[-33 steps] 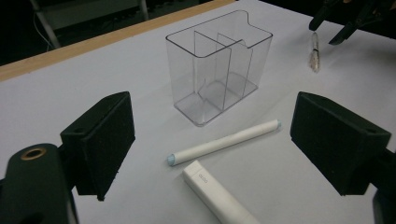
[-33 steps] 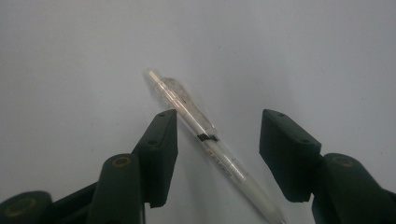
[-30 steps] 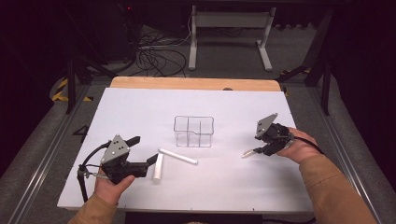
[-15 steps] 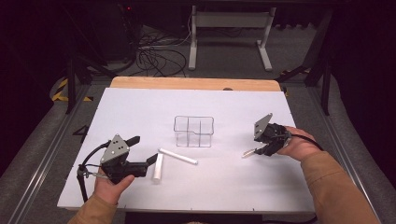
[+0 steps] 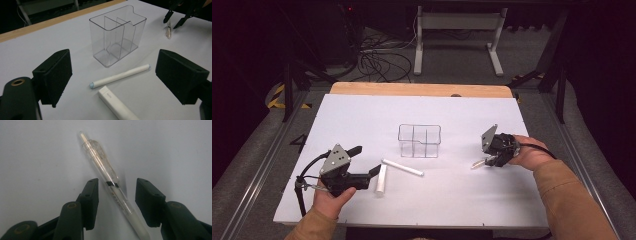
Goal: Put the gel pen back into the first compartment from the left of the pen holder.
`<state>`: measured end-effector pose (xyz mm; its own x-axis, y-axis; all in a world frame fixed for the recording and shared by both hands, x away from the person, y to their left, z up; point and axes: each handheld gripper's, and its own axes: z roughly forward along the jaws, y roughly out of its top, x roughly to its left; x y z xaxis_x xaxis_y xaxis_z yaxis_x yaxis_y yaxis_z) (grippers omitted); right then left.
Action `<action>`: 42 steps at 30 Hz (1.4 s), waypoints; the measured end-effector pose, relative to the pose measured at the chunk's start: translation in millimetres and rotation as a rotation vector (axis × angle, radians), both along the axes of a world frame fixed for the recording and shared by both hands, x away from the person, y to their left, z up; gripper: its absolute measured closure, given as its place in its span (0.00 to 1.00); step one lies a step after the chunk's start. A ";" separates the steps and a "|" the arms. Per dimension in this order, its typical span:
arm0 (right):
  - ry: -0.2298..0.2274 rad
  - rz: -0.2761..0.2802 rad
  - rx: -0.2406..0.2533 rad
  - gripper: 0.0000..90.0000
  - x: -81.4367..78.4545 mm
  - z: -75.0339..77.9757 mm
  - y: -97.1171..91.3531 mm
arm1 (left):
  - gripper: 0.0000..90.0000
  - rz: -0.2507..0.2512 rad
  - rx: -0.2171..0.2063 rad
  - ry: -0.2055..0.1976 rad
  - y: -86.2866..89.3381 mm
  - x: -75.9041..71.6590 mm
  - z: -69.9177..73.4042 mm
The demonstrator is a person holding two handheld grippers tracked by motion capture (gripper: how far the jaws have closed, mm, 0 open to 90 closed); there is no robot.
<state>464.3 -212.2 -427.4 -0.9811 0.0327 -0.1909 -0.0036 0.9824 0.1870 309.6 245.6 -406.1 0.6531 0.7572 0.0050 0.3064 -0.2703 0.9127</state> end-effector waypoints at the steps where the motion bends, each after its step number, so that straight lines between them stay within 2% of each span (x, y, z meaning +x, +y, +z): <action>1: 0.001 -0.005 -0.008 0.61 -0.4 -0.6 0.6 | 0.16 0.000 -0.001 0.000 0.0 0.3 -0.1; 6: -0.004 0.011 -0.041 0.65 -0.4 -3.0 2.7 | 0.16 -0.003 0.002 -0.002 -0.3 0.4 -0.4; 12: -0.009 0.022 -0.057 0.67 -1.0 -6.2 6.7 | 0.16 0.001 0.003 -0.002 0.1 0.3 -0.2; 14: -0.003 0.023 -0.078 0.69 -2.5 -7.0 8.7 | 0.16 0.000 -0.001 0.000 -0.1 0.1 -0.2; 19: -0.006 0.033 -0.072 0.73 -3.5 -7.5 9.3 | 0.16 0.001 0.005 -0.004 -0.1 0.6 -0.6; 23: -0.016 0.046 -0.086 0.75 -4.8 -7.3 10.4 | 0.16 0.000 0.003 -0.001 -0.2 0.3 -0.5; 32: -0.044 0.079 -0.111 0.86 -7.0 -7.3 12.1 | 0.16 0.001 0.003 -0.002 0.2 0.2 -0.3; 34: -0.056 0.077 -0.079 0.88 -8.8 -2.9 11.8 | 0.16 0.002 0.003 -0.003 0.2 0.2 -0.3; 38: -0.070 0.076 -0.073 0.88 -11.2 4.1 11.5 | 0.16 0.002 0.001 -0.003 0.2 0.1 -0.3; 42: -0.092 0.084 -0.038 0.88 -13.4 12.6 11.0 | 0.16 0.005 0.003 -0.006 0.6 0.0 -0.1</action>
<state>450.9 -201.3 -414.8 -0.9584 -0.0574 -0.2795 -0.1012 0.9842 0.1450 309.6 246.2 -406.1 0.6492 0.7605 0.0114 0.3024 -0.2719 0.9136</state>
